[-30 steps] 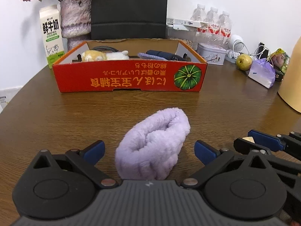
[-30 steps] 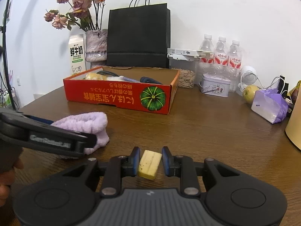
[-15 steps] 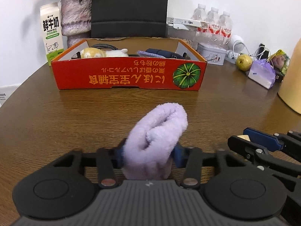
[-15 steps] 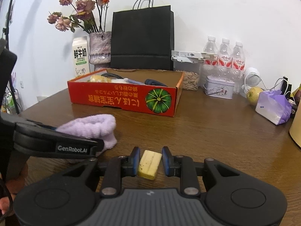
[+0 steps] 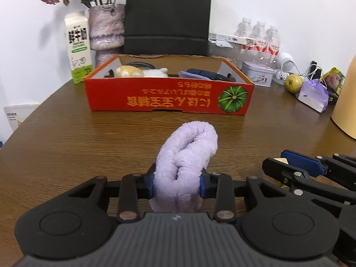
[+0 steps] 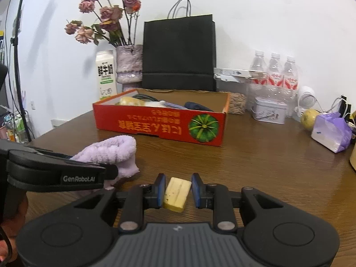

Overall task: Organize objects
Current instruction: 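Carry the pink headband and yellow block with both tools over the box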

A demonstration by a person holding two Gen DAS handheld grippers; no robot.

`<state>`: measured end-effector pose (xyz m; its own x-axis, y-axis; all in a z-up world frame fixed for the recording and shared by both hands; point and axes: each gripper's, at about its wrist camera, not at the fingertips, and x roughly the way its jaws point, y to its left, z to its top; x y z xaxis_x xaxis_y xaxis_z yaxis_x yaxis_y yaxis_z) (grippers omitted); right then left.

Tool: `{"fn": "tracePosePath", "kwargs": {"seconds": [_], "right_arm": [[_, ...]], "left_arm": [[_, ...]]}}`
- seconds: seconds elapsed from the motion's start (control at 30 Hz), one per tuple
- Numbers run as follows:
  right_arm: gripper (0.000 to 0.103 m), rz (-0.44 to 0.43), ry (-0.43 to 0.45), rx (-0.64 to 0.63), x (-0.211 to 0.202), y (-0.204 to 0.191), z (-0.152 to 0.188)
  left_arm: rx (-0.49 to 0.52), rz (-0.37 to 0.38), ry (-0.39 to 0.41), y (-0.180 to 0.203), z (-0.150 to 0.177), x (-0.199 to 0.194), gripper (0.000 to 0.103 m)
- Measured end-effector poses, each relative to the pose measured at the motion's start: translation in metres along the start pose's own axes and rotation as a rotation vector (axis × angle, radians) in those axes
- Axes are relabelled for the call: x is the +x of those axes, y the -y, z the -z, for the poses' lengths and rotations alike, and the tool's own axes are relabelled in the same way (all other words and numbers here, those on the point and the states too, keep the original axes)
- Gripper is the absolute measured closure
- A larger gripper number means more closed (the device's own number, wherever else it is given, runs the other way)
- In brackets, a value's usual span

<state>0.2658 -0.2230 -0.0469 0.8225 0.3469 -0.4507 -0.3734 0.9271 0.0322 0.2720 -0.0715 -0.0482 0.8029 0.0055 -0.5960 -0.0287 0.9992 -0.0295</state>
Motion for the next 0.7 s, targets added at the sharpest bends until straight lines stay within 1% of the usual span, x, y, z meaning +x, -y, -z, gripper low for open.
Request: {"fn": "tracePosePath", "kwargs": {"seconds": [0.23, 0.43, 0.7], "right_arm": [[0.079, -0.031, 0.01, -0.009, -0.001, -0.02, -0.008], [0.079, -0.045, 0.011, -0.017, 0.003, -0.033, -0.018], [0.079, -0.041, 0.032, -0.027, 0.013, -0.047, -0.035]], "left_arm": [[0.006, -0.025, 0.037, -0.019, -0.001, -0.017, 0.068], [-0.009, -0.029, 0.065, -0.034, -0.011, -0.025, 0.068], [-0.022, -0.024, 0.098, -0.05, -0.03, -0.027, 0.068]]}}
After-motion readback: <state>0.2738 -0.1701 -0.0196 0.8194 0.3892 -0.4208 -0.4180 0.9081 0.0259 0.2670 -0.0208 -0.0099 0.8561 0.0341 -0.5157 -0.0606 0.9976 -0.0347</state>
